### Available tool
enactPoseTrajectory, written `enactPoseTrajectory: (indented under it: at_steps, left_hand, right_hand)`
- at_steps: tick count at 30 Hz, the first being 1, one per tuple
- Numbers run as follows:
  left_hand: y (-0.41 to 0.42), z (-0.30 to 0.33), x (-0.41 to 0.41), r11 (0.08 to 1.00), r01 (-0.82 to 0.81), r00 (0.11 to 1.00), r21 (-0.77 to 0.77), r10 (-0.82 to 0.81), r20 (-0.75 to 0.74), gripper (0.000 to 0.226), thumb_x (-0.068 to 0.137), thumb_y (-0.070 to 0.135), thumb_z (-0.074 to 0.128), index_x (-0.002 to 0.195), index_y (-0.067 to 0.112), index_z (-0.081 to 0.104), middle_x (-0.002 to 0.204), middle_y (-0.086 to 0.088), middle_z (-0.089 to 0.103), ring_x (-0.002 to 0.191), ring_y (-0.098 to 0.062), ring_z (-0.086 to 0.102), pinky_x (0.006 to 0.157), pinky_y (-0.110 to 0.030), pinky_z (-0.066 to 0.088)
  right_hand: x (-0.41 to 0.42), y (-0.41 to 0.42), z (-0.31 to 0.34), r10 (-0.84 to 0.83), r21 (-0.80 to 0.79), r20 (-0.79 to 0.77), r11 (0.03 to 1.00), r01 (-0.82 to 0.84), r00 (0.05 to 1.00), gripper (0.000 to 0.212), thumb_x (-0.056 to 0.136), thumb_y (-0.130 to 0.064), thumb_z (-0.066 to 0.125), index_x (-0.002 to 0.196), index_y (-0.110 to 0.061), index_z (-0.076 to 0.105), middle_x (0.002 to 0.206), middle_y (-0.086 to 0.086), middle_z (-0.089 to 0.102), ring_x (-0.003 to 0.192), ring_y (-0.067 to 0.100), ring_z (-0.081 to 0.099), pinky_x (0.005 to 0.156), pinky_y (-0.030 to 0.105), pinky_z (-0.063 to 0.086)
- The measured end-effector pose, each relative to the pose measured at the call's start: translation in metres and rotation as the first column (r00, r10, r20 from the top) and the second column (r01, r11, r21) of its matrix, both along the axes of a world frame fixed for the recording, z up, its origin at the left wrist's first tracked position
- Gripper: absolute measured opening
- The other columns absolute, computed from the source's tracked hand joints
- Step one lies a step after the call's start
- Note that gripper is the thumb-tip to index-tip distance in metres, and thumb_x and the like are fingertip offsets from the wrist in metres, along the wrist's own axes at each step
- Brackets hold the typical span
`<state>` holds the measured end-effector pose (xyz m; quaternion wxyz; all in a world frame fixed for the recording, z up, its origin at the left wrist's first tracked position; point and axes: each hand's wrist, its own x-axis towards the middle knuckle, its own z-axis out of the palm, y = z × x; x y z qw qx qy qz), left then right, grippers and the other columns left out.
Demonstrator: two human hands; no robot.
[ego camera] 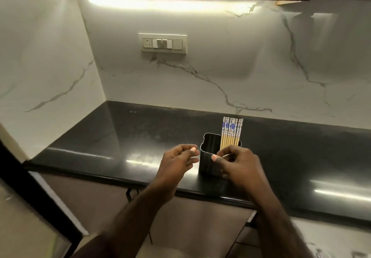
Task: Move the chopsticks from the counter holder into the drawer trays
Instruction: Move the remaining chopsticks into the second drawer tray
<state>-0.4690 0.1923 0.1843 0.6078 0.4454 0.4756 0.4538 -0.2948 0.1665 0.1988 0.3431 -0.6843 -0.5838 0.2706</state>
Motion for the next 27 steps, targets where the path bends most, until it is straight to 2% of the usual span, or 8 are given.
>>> enactPoseTrajectory:
  at_steps: [6, 11, 14, 16, 20, 23, 25, 27]
  left_hand:
    - [0.076, -0.003, 0.031, 0.995, 0.095, 0.995, 0.008, -0.095, -0.011, 0.014, 0.094, 0.017, 0.059, 0.104, 0.015, 0.068, 0.105, -0.008, 0.073, 0.101, -0.02, 0.07, 0.087, -0.029, 0.054]
    - [0.123, -0.006, 0.056, 0.98, 0.195, 0.98, 0.039, -0.193, -0.05, 0.013, 0.093, 0.017, 0.06, 0.104, 0.017, 0.067, 0.102, -0.004, 0.074, 0.1, -0.017, 0.069, 0.089, -0.032, 0.054]
    - [0.146, -0.009, 0.065, 0.967, 0.248, 0.968, 0.05, -0.246, -0.046, 0.013, 0.094, 0.015, 0.058, 0.105, 0.017, 0.066, 0.098, 0.0, 0.075, 0.089, -0.009, 0.072, 0.07, -0.02, 0.055]
    - [0.16, -0.011, 0.069, 0.957, 0.286, 0.958, 0.046, -0.284, -0.042, 0.014, 0.094, 0.014, 0.059, 0.106, 0.016, 0.065, 0.096, 0.001, 0.075, 0.085, -0.007, 0.073, 0.065, -0.017, 0.054]
    - [0.193, -0.018, 0.079, 0.943, 0.325, 0.942, 0.063, -0.318, -0.103, 0.022, 0.094, 0.015, 0.06, 0.115, 0.019, 0.061, 0.103, 0.005, 0.073, 0.088, -0.001, 0.07, 0.067, -0.015, 0.052]
    - [0.214, -0.024, 0.092, 0.941, 0.331, 0.934, 0.07, -0.316, -0.167, 0.033, 0.092, 0.014, 0.062, 0.125, 0.018, 0.057, 0.109, 0.007, 0.067, 0.094, 0.0, 0.065, 0.066, -0.013, 0.049]
    - [0.225, -0.03, 0.102, 0.937, 0.344, 0.926, 0.055, -0.329, -0.183, 0.04, 0.091, 0.012, 0.063, 0.13, 0.017, 0.053, 0.113, 0.004, 0.065, 0.099, -0.004, 0.064, 0.076, -0.019, 0.053]
    - [0.236, -0.037, 0.113, 0.936, 0.35, 0.918, 0.037, -0.335, -0.214, 0.047, 0.09, 0.01, 0.064, 0.135, 0.017, 0.05, 0.121, 0.001, 0.063, 0.109, -0.01, 0.062, 0.091, -0.031, 0.055]
  right_hand:
    - [0.022, 0.059, -0.001, -0.085, -0.023, 0.017, 0.996, 0.085, 0.996, 0.013, 0.086, -0.038, 0.071, 0.094, -0.03, 0.064, 0.085, -0.008, 0.067, 0.078, 0.006, 0.066, 0.071, 0.027, 0.059]
    - [0.031, 0.094, -0.011, -0.182, -0.04, 0.043, 0.982, 0.183, 0.982, 0.014, 0.085, -0.037, 0.072, 0.096, -0.031, 0.066, 0.089, -0.009, 0.068, 0.081, 0.006, 0.067, 0.074, 0.033, 0.061]
    - [0.033, 0.11, -0.015, -0.26, -0.051, 0.059, 0.964, 0.263, 0.964, 0.01, 0.085, -0.037, 0.072, 0.092, -0.034, 0.066, 0.086, -0.011, 0.068, 0.079, 0.005, 0.067, 0.075, 0.033, 0.061]
    - [0.031, 0.118, -0.016, -0.302, -0.064, 0.06, 0.95, 0.306, 0.951, 0.009, 0.087, -0.035, 0.071, 0.095, -0.032, 0.067, 0.087, -0.012, 0.067, 0.08, 0.003, 0.066, 0.075, 0.03, 0.06]
    - [0.028, 0.134, -0.017, -0.374, -0.087, 0.058, 0.922, 0.378, 0.926, 0.016, 0.089, -0.031, 0.069, 0.105, -0.026, 0.068, 0.094, -0.014, 0.065, 0.079, -0.004, 0.059, 0.061, 0.013, 0.044]
    - [0.028, 0.144, -0.022, -0.408, -0.107, 0.05, 0.906, 0.411, 0.912, 0.016, 0.09, -0.031, 0.068, 0.106, -0.027, 0.067, 0.095, -0.014, 0.064, 0.078, -0.006, 0.058, 0.059, 0.01, 0.039]
    - [0.029, 0.15, -0.025, -0.422, -0.125, 0.053, 0.896, 0.425, 0.905, 0.017, 0.09, -0.03, 0.068, 0.107, -0.028, 0.067, 0.096, -0.015, 0.065, 0.078, -0.007, 0.058, 0.059, 0.009, 0.039]
    - [0.033, 0.156, -0.031, -0.42, -0.156, 0.053, 0.893, 0.423, 0.906, 0.019, 0.09, -0.03, 0.068, 0.109, -0.03, 0.067, 0.099, -0.014, 0.066, 0.079, -0.006, 0.058, 0.059, 0.01, 0.04]
